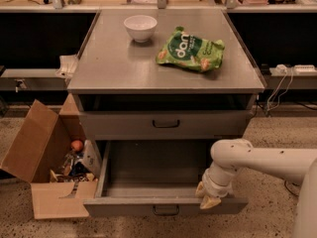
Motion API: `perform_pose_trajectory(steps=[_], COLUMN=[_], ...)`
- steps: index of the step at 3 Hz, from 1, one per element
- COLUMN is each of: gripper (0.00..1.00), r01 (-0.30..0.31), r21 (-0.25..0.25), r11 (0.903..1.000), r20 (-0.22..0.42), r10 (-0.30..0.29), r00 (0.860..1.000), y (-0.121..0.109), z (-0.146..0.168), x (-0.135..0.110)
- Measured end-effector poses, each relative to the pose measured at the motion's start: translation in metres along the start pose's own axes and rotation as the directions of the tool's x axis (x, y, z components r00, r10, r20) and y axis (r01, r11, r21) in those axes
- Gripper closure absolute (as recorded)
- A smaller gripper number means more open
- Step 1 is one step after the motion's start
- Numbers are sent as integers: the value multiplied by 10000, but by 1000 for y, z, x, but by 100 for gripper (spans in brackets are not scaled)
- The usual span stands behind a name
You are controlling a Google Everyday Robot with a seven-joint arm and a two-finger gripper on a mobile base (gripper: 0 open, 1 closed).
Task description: Open middle drawer
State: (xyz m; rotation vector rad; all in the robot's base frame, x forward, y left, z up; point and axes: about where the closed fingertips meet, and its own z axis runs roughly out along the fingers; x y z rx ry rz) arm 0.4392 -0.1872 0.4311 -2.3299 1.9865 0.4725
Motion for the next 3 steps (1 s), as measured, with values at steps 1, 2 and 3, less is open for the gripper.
perform_pose_trajectory(steps=[1,2,3], gripper=[10,0,0], r01=[0,0,0], r21=[-1,-1,-2], r11=[10000,10000,10000], r20=[0,0,0], r10=[0,0,0], r00=[10000,10000,10000], y=[0,0,0], z=[0,0,0], x=[0,0,0])
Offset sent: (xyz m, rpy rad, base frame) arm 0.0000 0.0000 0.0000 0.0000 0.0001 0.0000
